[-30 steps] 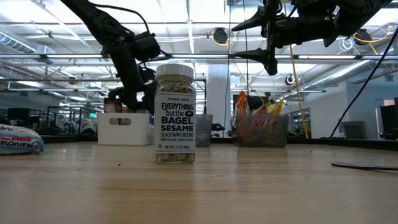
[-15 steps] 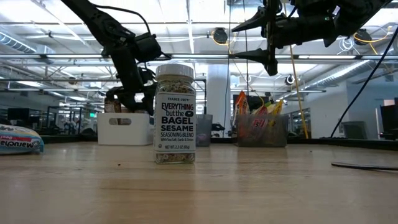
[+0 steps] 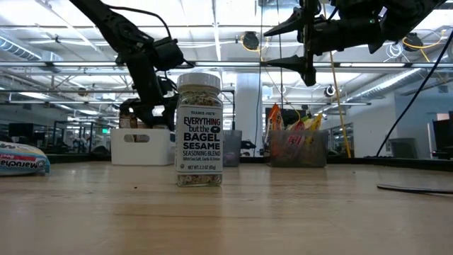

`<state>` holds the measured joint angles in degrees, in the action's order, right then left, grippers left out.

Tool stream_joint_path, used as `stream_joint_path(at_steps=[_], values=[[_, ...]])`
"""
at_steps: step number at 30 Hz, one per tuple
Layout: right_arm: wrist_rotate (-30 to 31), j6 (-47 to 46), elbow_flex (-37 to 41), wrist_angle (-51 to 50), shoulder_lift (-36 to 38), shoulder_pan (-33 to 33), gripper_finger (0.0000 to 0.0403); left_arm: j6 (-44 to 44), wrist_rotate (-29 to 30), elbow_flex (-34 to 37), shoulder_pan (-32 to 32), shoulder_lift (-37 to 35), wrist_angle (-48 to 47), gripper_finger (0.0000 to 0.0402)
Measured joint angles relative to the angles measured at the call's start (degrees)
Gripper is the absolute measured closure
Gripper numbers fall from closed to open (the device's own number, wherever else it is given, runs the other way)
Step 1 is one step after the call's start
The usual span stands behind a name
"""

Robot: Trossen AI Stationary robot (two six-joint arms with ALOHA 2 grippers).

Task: Pick & Place Food Item
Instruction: Put the black seasoning bottle into the white bin, then put the blue noodle pack into the right black bin

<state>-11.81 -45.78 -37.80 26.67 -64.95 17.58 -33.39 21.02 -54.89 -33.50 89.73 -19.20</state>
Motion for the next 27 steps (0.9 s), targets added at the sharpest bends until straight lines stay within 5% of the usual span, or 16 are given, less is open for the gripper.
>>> stream_joint_path(at_steps=[14, 27], values=[[-0.2, 0.0, 0.0, 0.0, 0.0, -0.1, 0.0133, -3.1, 0.0, 0.0, 0.0, -0.1, -0.1, 0.0092], [-0.3, 0.0, 0.0, 0.0, 0.0, -0.1, 0.0133, 0.7, -0.8, -0.9, 0.0, -5.2, 0.1, 0.0092]])
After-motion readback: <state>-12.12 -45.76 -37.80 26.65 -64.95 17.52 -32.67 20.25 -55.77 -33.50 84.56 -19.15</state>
